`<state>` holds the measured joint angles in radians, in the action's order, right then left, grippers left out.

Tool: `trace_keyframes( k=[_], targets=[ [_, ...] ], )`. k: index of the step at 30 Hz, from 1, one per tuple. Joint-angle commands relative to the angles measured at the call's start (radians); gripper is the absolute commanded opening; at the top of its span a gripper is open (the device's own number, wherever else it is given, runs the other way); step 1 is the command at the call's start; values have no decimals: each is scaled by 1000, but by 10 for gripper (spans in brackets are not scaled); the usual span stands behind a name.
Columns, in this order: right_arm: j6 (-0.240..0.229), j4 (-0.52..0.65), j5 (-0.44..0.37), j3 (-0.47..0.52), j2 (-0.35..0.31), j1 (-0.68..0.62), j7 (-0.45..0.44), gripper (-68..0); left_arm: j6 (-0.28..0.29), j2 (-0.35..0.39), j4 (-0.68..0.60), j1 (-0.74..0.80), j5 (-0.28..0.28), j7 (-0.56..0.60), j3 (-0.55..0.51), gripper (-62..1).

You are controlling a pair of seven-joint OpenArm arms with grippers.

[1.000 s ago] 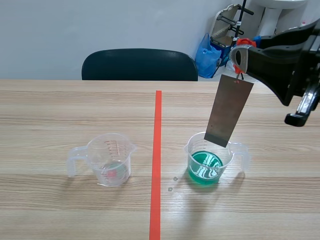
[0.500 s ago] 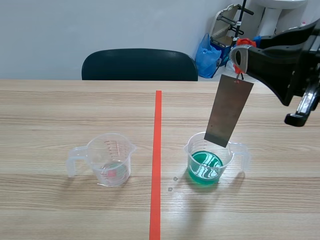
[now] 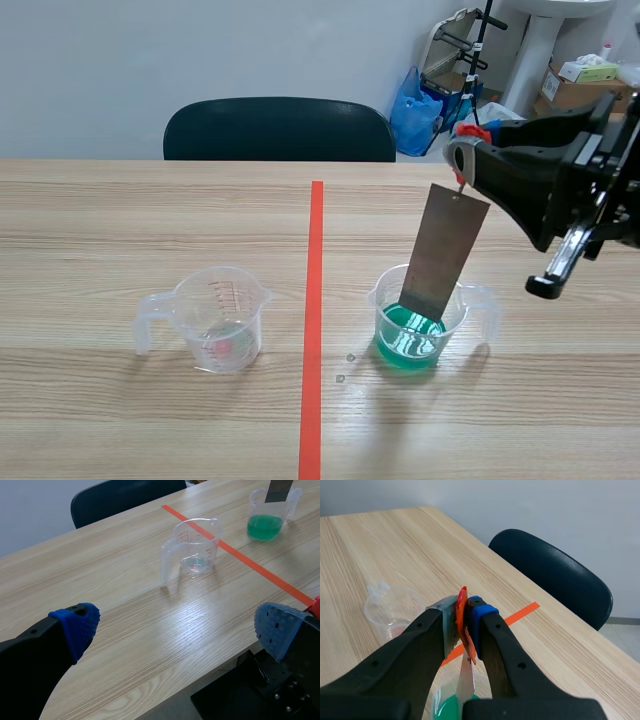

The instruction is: Do the redox reaction experiment

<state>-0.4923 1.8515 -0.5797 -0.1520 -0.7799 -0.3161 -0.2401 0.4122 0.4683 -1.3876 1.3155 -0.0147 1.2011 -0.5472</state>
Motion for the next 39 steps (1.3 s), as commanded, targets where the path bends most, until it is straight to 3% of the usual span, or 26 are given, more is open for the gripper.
trace_keyframes(
  k=[1, 17, 27, 30, 39],
  targets=[
    [-3, -8, 11, -5, 8, 14, -31, -669, -2, -5, -13, 1, -4, 13, 3, 14],
    [-26, -167, 92, -89, 88, 80, -127, -669, -2, -5, -13, 1, -4, 11, 3, 14],
    [-51, -257, 176, -107, 158, 126, -135, -669, -2, -5, -13, 1, -4, 11, 3, 14],
    [-74, -282, 205, -116, 163, 126, -173, -669, -2, -5, -13, 1, -4, 11, 3, 14],
    [-74, -360, 283, -134, 182, 134, -260, -669, -2, -5, -13, 1, -4, 11, 3, 14]
  ],
)
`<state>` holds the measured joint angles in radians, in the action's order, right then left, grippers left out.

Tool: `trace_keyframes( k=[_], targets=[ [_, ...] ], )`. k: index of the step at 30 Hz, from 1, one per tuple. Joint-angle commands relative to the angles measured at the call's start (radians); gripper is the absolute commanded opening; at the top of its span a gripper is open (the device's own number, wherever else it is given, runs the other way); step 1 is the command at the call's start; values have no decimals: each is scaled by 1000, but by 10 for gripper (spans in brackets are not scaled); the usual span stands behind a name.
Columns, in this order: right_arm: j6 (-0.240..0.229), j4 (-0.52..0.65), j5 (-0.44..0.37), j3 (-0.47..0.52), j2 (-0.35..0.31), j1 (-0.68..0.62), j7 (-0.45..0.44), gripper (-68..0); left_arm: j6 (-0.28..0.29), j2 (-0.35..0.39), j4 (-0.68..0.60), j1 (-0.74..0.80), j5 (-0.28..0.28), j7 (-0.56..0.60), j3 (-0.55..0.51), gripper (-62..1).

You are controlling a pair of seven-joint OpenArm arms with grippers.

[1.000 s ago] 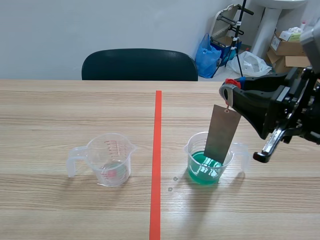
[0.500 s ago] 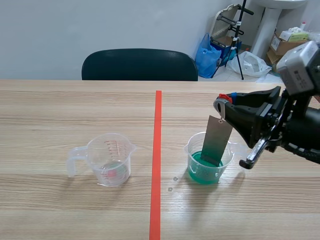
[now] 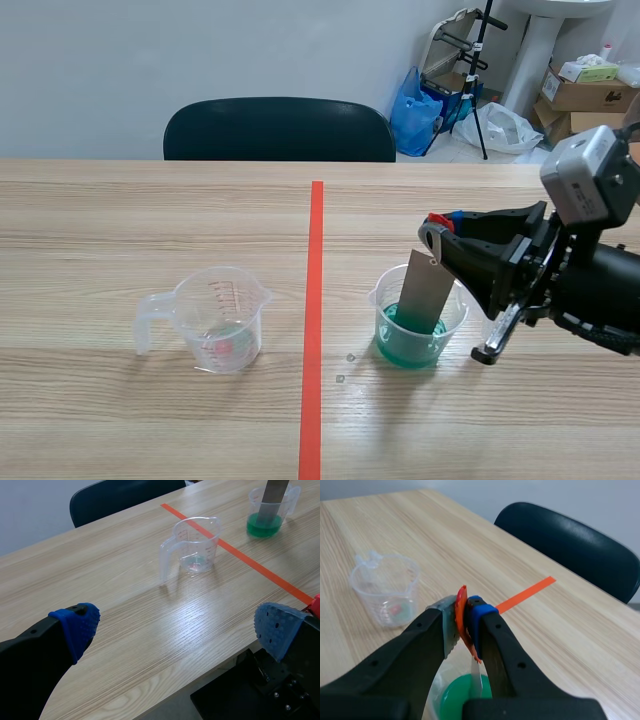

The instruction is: Do the redox reaction experiment

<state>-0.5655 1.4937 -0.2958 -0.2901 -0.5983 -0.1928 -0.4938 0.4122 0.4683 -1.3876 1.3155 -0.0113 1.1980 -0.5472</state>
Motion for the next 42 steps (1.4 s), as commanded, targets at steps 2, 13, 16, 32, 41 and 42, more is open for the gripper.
trace_keyframes(
  k=[2, 13, 16, 32, 41, 42],
  targets=[
    [-1, -10, 3, 4, 5, 11, -14, -669, -2, -5, -13, 1, -7, 14, 3, 14],
    [-1, -10, 5, 5, 6, 11, -45, -669, -2, -5, -13, 1, -7, 14, 3, 14],
    [-1, -10, 5, 5, 6, 10, -44, -669, -2, -5, -13, 1, -7, 14, 3, 14],
    [-1, -10, 5, 5, 6, 10, -44, -669, -2, -5, -13, 1, -7, 14, 3, 14],
    [-1, -10, 5, 5, 6, 10, -44, -669, -2, -5, -13, 1, -7, 14, 3, 14],
    [-1, -10, 5, 5, 6, 10, -44, -669, -2, -5, -13, 1, -7, 14, 3, 14]
  ],
)
